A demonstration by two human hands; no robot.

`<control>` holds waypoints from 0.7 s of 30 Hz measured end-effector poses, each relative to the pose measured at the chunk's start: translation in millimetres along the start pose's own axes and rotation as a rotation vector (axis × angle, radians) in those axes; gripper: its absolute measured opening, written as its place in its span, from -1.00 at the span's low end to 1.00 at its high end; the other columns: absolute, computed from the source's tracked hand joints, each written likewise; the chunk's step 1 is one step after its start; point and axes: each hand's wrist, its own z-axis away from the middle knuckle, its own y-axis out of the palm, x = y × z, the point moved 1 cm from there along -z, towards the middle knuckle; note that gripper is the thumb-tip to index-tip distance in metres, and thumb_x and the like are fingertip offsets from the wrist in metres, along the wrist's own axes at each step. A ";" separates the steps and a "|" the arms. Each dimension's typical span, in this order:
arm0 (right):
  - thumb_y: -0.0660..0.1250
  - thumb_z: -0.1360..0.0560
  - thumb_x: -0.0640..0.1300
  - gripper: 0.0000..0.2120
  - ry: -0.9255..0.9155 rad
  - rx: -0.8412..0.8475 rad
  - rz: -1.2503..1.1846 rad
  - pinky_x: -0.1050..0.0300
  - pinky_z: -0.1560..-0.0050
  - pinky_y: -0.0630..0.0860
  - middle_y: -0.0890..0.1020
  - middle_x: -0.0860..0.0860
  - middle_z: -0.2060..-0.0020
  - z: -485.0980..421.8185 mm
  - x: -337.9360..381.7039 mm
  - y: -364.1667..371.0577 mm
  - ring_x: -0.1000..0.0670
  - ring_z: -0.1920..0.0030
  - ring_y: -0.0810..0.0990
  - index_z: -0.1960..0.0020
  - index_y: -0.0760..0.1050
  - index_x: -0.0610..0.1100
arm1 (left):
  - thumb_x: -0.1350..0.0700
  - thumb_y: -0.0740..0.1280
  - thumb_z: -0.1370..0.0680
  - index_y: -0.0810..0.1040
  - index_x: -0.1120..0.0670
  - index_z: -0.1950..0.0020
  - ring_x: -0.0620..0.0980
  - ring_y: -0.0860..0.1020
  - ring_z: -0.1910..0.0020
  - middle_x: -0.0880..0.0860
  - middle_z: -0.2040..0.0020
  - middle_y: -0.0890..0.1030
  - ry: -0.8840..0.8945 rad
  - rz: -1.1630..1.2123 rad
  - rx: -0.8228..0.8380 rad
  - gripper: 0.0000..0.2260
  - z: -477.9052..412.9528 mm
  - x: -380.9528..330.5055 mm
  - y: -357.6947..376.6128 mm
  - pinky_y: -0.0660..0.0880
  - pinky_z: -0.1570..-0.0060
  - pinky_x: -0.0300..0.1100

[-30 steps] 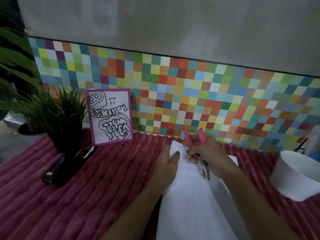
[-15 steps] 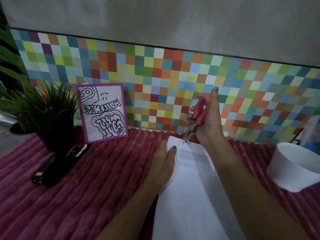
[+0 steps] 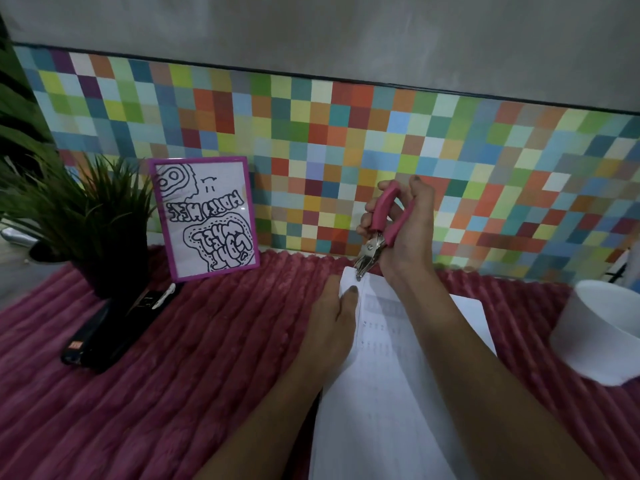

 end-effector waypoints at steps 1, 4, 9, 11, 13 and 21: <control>0.15 -0.57 0.09 -0.64 0.002 0.003 0.019 0.09 0.37 0.49 0.54 -0.13 0.34 -0.1 0.4 0.8 -0.09 0.44 0.48 0.09 0.53 -0.18 | 0.10 0.12 -0.64 0.41 0.08 -0.32 -0.22 0.46 -0.12 -0.12 -0.16 0.51 0.002 0.008 0.003 -0.73 -0.4 -0.2 0.2 0.34 -0.21 -0.25; 0.15 -0.59 0.06 -0.65 0.007 0.009 0.087 0.07 0.36 0.51 0.53 -0.13 0.36 0.9 -0.9 4.5 -0.09 0.44 0.49 0.07 0.52 -0.20 | 0.11 0.13 -0.64 0.46 0.10 -0.09 -0.16 0.49 0.12 -0.02 0.08 0.55 0.022 0.017 -0.006 -0.85 -2.5 3.6 1.6 0.41 0.07 -0.23; 0.14 -0.61 0.05 -0.65 -0.004 0.004 0.138 0.08 0.36 0.55 0.54 -0.15 0.34 3.0 -4.2 10.3 -0.09 0.45 0.49 0.04 0.51 -0.22 | 0.10 0.12 -0.63 0.44 0.13 -0.04 -0.12 0.42 0.16 0.03 0.12 0.48 0.046 0.008 -0.009 -0.85 -3.9 8.1 1.7 0.35 0.20 -0.30; 0.14 -0.60 0.06 -0.63 0.018 0.009 0.148 0.09 0.40 0.55 0.53 -0.15 0.34 3.1 -3.0 11.0 -0.08 0.47 0.49 0.00 0.51 -0.25 | 0.09 0.12 -0.63 0.45 0.15 -0.08 -0.09 0.43 0.15 0.00 0.12 0.46 0.052 0.010 -0.003 -0.82 -3.7 7.7 2.3 0.36 0.17 -0.24; 0.15 -0.60 0.06 -0.62 0.026 0.007 0.155 0.10 0.41 0.54 0.53 -0.15 0.35 2.6 -2.5 11.4 -0.09 0.48 0.48 -0.01 0.52 -0.26 | 0.09 0.12 -0.64 0.45 0.15 -0.09 -0.09 0.43 0.15 0.01 0.12 0.47 0.054 0.003 -0.001 -0.82 -3.5 7.6 2.5 0.37 0.15 -0.22; 0.16 -0.58 0.03 -0.66 -0.033 -0.066 0.169 0.15 0.47 0.41 0.50 -0.15 0.40 1.2 -7.2 13.0 -0.08 0.52 0.39 0.15 0.50 -0.22 | 0.10 0.13 -0.64 0.43 0.20 -0.01 -0.09 0.39 0.24 0.07 0.21 0.44 0.069 -0.025 -0.023 -0.81 -2.9 4.5 1.0 0.36 0.23 -0.17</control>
